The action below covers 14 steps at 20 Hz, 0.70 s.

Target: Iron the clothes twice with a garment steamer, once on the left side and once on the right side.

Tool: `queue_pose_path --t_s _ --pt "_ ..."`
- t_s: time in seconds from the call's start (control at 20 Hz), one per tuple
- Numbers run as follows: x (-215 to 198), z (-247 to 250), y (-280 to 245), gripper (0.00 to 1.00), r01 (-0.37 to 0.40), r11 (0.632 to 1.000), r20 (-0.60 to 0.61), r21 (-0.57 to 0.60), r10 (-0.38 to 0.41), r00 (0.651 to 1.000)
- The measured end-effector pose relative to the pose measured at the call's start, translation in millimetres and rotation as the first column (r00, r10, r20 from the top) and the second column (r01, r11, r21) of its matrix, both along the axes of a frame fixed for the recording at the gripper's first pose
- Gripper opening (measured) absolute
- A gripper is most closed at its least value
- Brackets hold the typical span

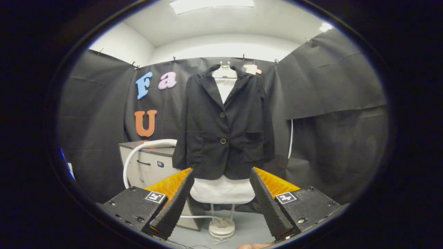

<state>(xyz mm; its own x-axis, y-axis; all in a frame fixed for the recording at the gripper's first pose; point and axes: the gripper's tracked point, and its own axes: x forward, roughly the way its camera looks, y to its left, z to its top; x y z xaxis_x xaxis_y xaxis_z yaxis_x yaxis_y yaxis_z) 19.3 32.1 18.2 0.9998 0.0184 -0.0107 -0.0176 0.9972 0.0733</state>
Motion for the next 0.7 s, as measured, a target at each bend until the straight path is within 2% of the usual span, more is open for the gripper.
queue_pose_path --t_s 0.45,0.55,0.7 --pt "30 -1 59 1.00 0.077 0.994 -0.129 0.074 -0.067 0.989" --pt "42 0 85 1.00 0.077 0.993 -0.165 0.084 -0.063 0.984" --pt "65 9 132 1.00 0.028 0.993 -0.208 0.110 -0.005 0.978"
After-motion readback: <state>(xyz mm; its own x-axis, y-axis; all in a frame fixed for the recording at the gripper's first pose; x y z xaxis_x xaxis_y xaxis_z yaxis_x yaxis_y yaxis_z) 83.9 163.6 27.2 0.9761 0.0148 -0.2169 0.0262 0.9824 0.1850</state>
